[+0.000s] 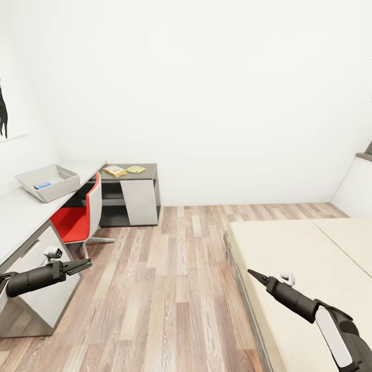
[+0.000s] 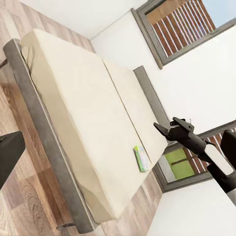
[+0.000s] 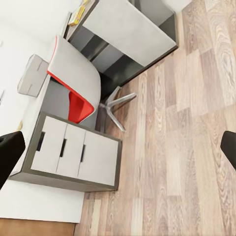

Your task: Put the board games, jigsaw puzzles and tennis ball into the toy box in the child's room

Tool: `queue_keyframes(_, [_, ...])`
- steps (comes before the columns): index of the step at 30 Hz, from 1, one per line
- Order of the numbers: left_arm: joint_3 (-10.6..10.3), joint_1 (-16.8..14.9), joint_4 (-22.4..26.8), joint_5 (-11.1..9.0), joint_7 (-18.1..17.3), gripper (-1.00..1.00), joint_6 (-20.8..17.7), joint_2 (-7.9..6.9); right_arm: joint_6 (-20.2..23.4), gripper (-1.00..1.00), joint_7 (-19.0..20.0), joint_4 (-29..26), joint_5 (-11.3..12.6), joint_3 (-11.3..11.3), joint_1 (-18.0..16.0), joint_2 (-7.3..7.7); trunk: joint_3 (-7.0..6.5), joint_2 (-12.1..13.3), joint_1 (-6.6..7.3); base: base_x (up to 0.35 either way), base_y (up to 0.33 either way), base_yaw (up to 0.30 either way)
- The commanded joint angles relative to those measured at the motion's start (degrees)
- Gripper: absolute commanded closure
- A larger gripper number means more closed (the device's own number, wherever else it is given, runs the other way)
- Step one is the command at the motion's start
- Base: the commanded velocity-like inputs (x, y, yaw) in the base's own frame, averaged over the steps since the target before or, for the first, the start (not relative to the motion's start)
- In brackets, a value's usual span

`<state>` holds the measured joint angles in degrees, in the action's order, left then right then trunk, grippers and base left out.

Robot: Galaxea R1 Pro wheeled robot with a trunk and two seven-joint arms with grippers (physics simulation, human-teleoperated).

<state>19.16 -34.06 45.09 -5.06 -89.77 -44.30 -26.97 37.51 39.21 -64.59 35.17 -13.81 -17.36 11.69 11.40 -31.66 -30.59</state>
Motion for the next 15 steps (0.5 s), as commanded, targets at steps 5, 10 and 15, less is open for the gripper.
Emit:
queue_keyframes(5, [0.0,0.0,0.0,0.0,-0.2,-1.0,-0.6,-0.01,0.4,-1.0,0.0,0.0,0.2,-0.1,0.0,0.0,-0.36,-0.1,-0.02,0.0,0.0,0.069])
queue_keyframes(10, [0.0,0.0,0.0,0.0,-0.2,-1.0,-0.6,-0.01,0.4,-1.0,0.1,0.0,0.2,-0.1,0.0,0.0,-0.82,-0.1,-0.02,0.0,0.0,0.08])
queue_keyframes(15, [0.0,0.0,0.0,0.0,-0.2,-1.0,-0.6,-0.01,0.4,-1.0,0.1,0.0,0.2,-0.1,0.0,0.0,-1.27,-0.1,-0.02,0.0,0.0,0.086])
